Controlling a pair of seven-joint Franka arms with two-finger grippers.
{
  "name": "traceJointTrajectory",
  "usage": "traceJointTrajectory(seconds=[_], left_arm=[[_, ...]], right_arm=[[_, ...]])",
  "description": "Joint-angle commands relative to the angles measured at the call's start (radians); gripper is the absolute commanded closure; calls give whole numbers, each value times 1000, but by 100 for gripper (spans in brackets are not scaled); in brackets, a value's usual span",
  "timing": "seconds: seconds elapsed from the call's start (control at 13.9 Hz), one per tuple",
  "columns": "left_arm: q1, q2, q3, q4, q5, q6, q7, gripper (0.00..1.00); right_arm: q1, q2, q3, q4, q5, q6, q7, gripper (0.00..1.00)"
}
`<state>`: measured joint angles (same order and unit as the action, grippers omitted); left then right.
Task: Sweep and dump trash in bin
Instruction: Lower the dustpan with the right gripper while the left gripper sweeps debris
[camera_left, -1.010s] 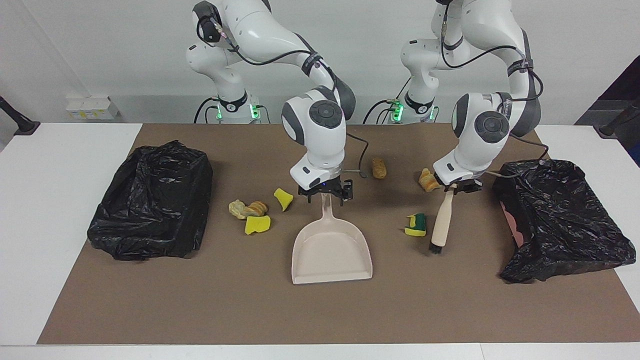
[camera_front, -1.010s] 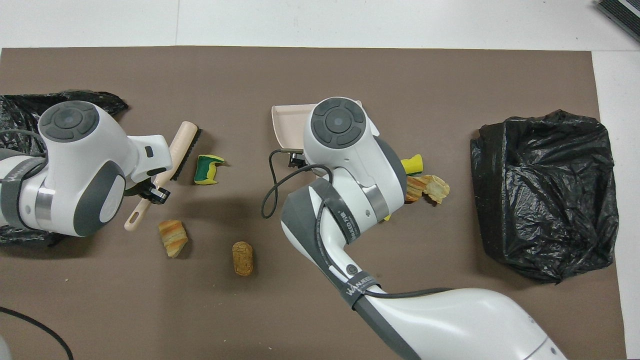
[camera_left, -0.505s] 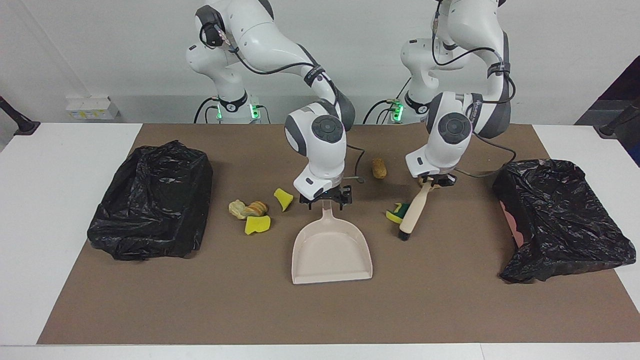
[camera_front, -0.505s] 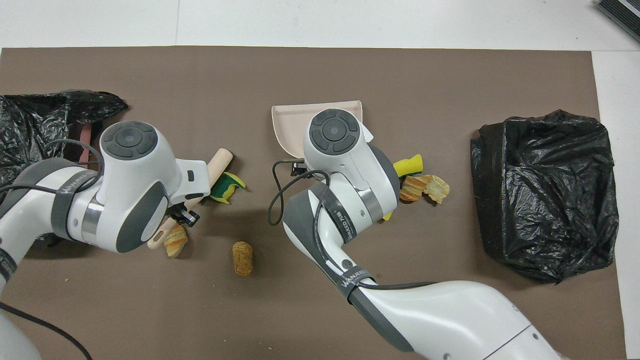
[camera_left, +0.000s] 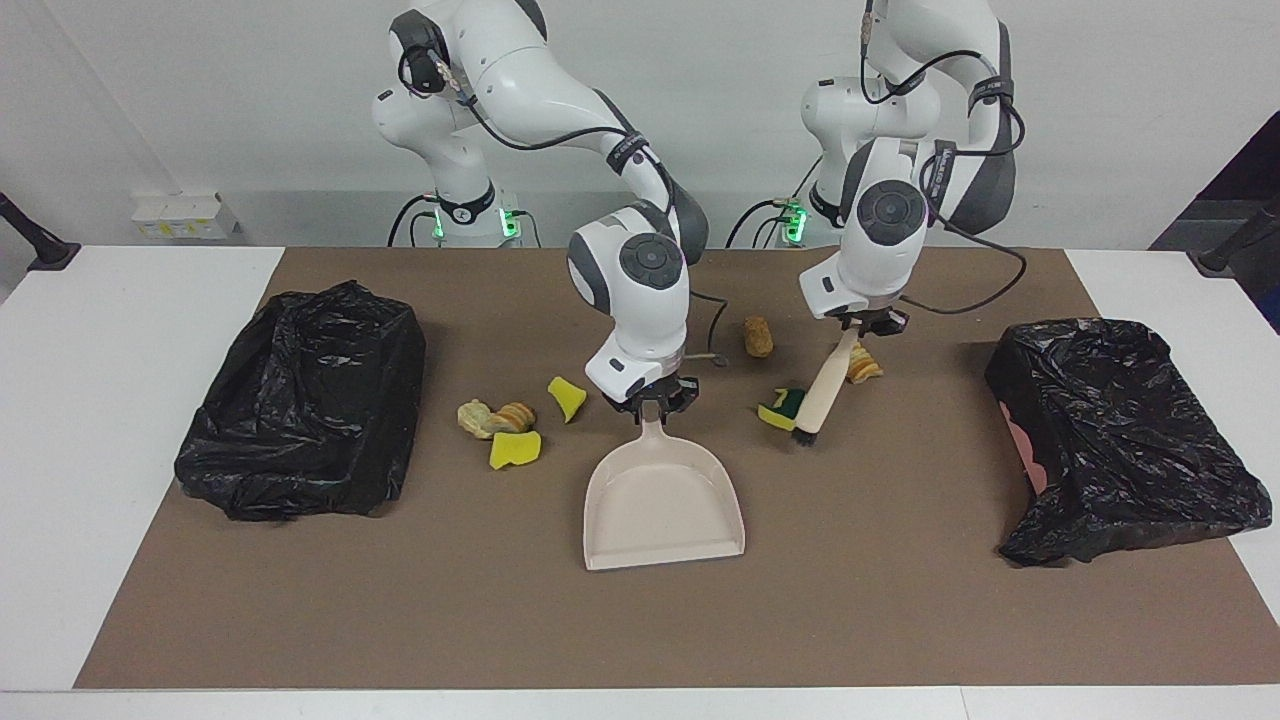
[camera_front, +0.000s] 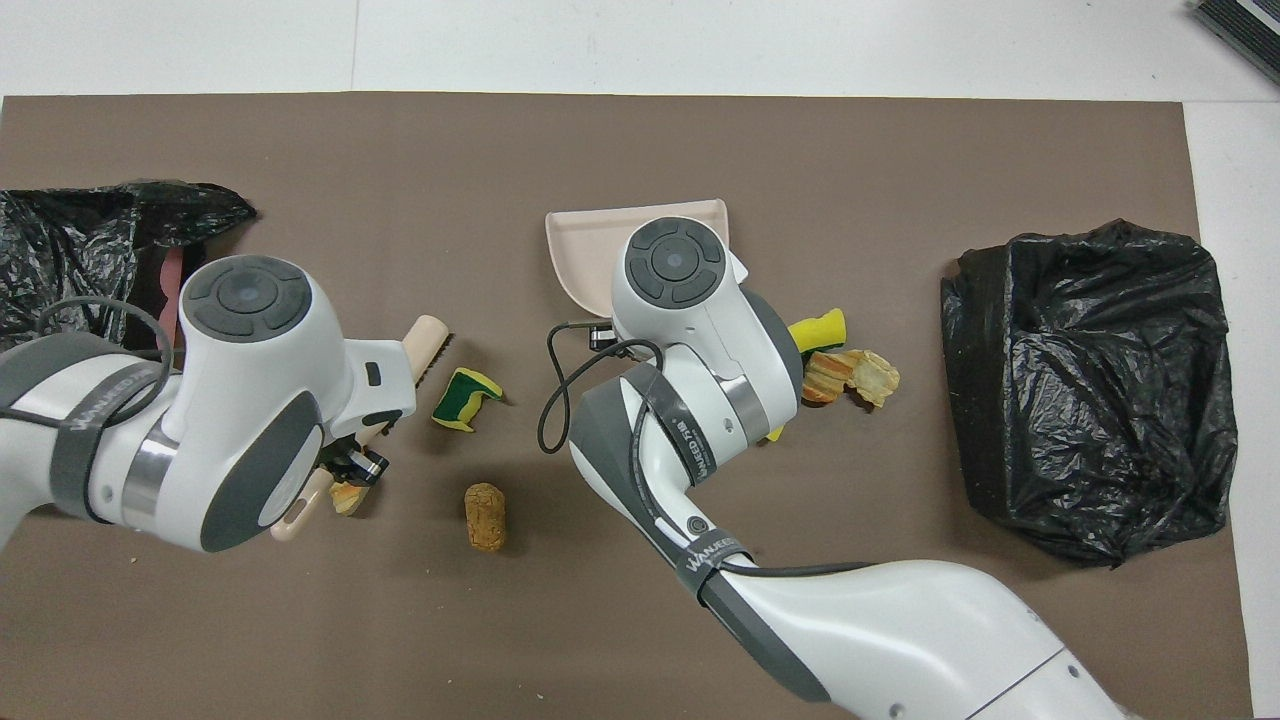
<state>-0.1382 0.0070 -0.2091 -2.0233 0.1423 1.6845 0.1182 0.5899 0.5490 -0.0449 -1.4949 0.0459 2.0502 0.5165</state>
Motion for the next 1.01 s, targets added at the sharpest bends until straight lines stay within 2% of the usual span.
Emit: traceJointTrajectory(seconds=[0.0, 0.22, 0.36, 0.51, 0.65, 0.79, 0.94], left_arm=[[12, -64, 10, -52, 13, -63, -188, 100], [26, -146, 57, -188, 13, -36, -384, 100], [32, -197, 65, -270, 13, 3, -501, 100], [32, -235, 63, -336, 11, 40, -599, 100], [25, -242, 63, -371, -9, 66, -676, 100], [19, -228, 60, -383, -61, 144, -669, 100], [3, -190, 57, -384, -67, 213, -629, 100]], right_arm=[[-9, -44, 10, -28, 23, 5, -158, 100], [-50, -160, 10, -71, 23, -114, -442, 100], [-80, -283, 8, -196, 23, -186, -731, 100], [-97, -360, 8, -309, 20, -177, -934, 100], [-88, -374, 7, -341, -1, -168, -1177, 100], [-58, -420, 10, -416, -73, -113, -1225, 100], [-28, -489, 8, -568, -83, 28, -1221, 100]])
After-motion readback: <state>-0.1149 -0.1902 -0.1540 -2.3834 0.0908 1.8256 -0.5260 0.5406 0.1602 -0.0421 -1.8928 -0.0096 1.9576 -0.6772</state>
